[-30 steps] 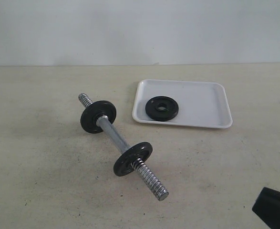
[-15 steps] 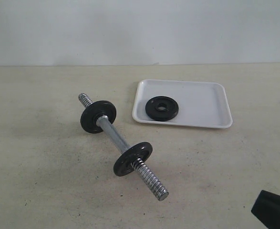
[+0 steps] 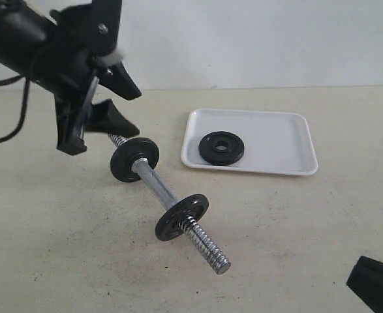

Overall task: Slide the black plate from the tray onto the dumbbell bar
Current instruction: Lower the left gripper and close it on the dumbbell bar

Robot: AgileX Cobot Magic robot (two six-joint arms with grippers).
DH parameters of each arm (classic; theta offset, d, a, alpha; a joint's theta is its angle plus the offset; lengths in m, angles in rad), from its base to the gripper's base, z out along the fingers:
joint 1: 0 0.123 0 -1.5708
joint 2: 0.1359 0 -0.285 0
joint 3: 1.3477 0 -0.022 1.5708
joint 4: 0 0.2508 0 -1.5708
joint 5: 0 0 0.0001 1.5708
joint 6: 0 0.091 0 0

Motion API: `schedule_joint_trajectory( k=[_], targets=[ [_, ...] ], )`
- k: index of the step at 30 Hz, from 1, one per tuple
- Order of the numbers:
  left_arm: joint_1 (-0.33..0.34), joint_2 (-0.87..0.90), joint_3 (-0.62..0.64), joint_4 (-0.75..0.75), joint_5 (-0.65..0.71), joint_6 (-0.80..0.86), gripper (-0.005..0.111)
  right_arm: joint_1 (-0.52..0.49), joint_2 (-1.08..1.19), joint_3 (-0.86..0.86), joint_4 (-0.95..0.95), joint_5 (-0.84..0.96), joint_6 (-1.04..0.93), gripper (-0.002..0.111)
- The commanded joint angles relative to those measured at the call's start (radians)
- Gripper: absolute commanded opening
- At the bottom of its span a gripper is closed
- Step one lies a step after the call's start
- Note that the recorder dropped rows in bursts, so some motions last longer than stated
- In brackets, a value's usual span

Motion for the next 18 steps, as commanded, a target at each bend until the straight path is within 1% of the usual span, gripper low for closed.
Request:
schedule_joint_trajectory(
  k=[1,2,5,7,9,11,14,18],
  targets=[
    [-0.04,0.109,0.002,0.022,-0.076,-0.063,0.081,-0.001,-0.003,-0.003,-0.001,0.019,-0.003,0.002],
    [-0.059,0.14,0.002,0.047,-0.085,-0.055,0.08,-0.001,-0.003,-0.003,-0.001,0.022,-0.003,0.002],
    [-0.125,0.204,0.002,0.277,-0.089,-0.058,0.08,-0.001,-0.003,-0.003,-0.001,0.022,-0.003,0.002],
    [-0.148,0.224,0.002,0.379,-0.094,-0.085,0.08,-0.001,-0.003,-0.003,-0.001,0.022,-0.003,0.002],
    [-0.161,0.241,0.002,0.416,-0.096,-0.094,0.08,-0.001,-0.003,-0.003,-0.001,0.022,-0.003,0.002],
    [-0.163,0.262,0.004,0.42,-0.096,-0.093,0.08,-0.001,-0.003,-0.003,-0.001,0.022,-0.003,0.002],
    [-0.163,0.295,0.004,0.463,-0.103,-0.093,0.08,-0.001,-0.003,-0.003,-0.001,0.021,-0.005,0.002],
    [-0.163,0.331,0.022,0.498,-0.148,-0.093,0.08,-0.001,-0.003,-0.003,-0.001,0.023,-0.005,0.002]
  ],
)
